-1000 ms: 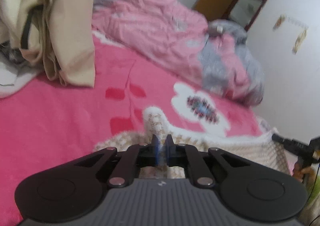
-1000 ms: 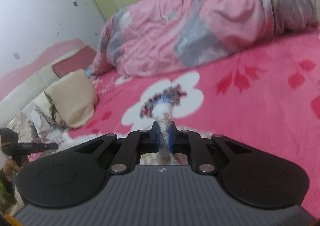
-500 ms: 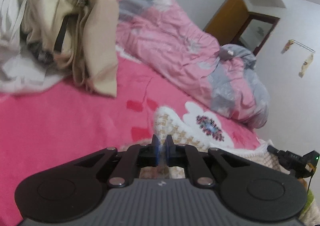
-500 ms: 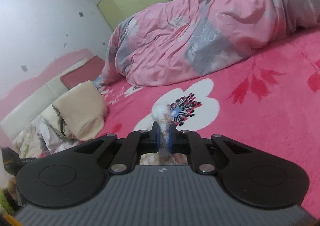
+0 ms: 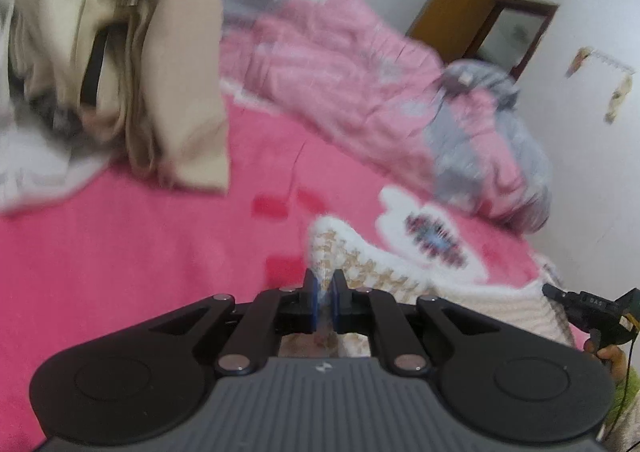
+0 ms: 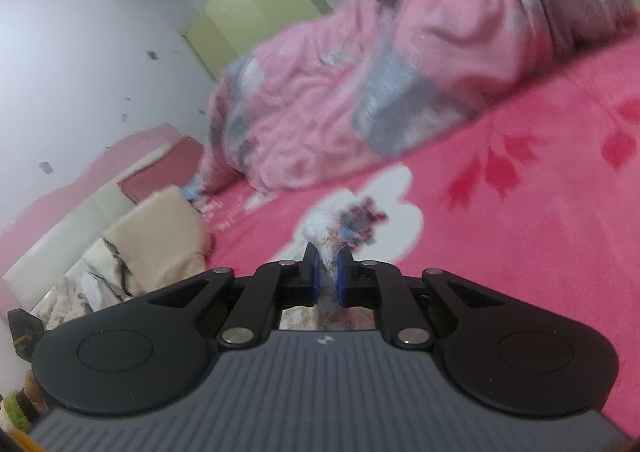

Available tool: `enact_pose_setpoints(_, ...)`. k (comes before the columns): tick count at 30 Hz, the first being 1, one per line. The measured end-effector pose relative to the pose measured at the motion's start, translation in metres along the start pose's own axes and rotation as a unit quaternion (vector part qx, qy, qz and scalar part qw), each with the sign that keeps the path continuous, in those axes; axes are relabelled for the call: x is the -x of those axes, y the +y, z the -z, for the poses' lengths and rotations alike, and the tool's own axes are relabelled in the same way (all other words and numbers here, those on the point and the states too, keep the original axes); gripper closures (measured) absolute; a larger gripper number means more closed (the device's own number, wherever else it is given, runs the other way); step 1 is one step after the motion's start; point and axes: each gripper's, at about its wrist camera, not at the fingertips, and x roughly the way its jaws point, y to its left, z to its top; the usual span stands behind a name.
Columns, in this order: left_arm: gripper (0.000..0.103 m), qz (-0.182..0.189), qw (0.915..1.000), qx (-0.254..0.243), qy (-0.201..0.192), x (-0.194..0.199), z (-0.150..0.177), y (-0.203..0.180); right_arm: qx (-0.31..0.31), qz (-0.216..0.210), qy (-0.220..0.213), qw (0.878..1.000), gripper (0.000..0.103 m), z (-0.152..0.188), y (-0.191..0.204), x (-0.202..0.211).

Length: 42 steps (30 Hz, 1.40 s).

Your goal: Fold clothes

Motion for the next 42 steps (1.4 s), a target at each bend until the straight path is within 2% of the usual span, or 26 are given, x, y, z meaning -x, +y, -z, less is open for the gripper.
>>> enact_pose_setpoints(2, 0.094, -0.001, 0.9998, 0.008, 0.016, -0.008, 0.003, 0.005, -0.022, 0.018, 0.028, 0.999, 0.095, 0.008, -0.012, -0.012)
enact_pose_setpoints(4, 0.086, 0.001, 0.9997, 0.015, 0.02, -0.007, 0.003, 0.008, -0.043, 0.022, 0.041, 0.998, 0.094, 0.012, -0.02, -0.017)
enact_pose_setpoints(6, 0.074, -0.009, 0.9996, 0.018, 0.022, -0.002, 0.0, 0.008, -0.044, 0.03, 0.037, 0.998, 0.087, 0.009, -0.018, -0.013)
enact_pose_setpoints(7, 0.071, -0.016, 0.9995, 0.017, 0.02, 0.003, -0.001, 0.006, -0.043, 0.041, 0.035, 0.998, 0.08, 0.008, -0.017, -0.009)
enact_pose_setpoints(9, 0.051, -0.037, 0.9992, 0.006, 0.008, 0.017, -0.004, -0.001, -0.044, 0.057, 0.029, 0.997, 0.075, 0.004, -0.014, 0.001)
enact_pose_setpoints(12, 0.046, -0.058, 0.9978, -0.017, -0.027, 0.048, -0.008, -0.016, -0.049, 0.078, 0.003, 0.996, 0.072, 0.001, -0.009, 0.035)
enact_pose_setpoints(16, 0.046, -0.06, 0.9953, -0.043, -0.063, 0.085, -0.013, -0.05, -0.039, 0.103, -0.032, 0.993, 0.072, 0.002, 0.001, 0.088)
enact_pose_setpoints(18, 0.046, -0.044, 0.9944, -0.067, -0.068, 0.097, -0.01, -0.076, -0.028, 0.112, -0.042, 0.992, 0.072, 0.008, 0.007, 0.113)
enact_pose_setpoints(21, 0.046, -0.006, 0.9928, -0.104, -0.06, 0.093, 0.003, -0.121, 0.001, 0.121, -0.053, 0.991, 0.072, 0.025, 0.023, 0.144)
enact_pose_setpoints(25, 0.049, 0.018, 0.9893, -0.141, -0.033, 0.052, 0.03, -0.174, 0.049, 0.138, -0.061, 0.987, 0.072, 0.058, 0.049, 0.17)
enact_pose_setpoints(26, 0.054, 0.022, 0.9889, -0.145, -0.024, 0.039, 0.035, -0.184, 0.059, 0.142, -0.062, 0.986, 0.072, 0.067, 0.055, 0.174)
enact_pose_setpoints(29, 0.062, 0.033, 0.9902, -0.136, 0.003, 0.001, 0.047, -0.202, 0.083, 0.17, -0.054, 0.98, 0.073, 0.09, 0.066, 0.185)
enact_pose_setpoints(32, 0.065, 0.025, 0.9913, -0.126, 0.027, -0.031, 0.055, -0.207, 0.109, 0.206, -0.038, 0.972, 0.075, 0.111, 0.074, 0.194)
enact_pose_setpoints(35, 0.066, 0.008, 0.9915, -0.127, 0.027, -0.05, 0.06, -0.205, 0.141, 0.201, -0.031, 0.969, 0.078, 0.129, 0.084, 0.203)
enact_pose_setpoints(39, 0.065, -0.01, 0.9893, -0.144, 0.017, -0.058, 0.062, -0.208, 0.226, 0.163, -0.029, 0.96, 0.079, 0.152, 0.105, 0.206)
enact_pose_setpoints(41, 0.065, -0.021, 0.9863, -0.163, 0.012, -0.063, 0.067, -0.213, 0.255, 0.172, -0.002, 0.951, 0.081, 0.164, 0.104, 0.195)
enact_pose_setpoints(42, 0.065, -0.024, 0.9852, -0.169, 0.01, -0.065, 0.068, -0.215, 0.262, 0.194, 0.021, 0.945, 0.083, 0.17, 0.097, 0.184)
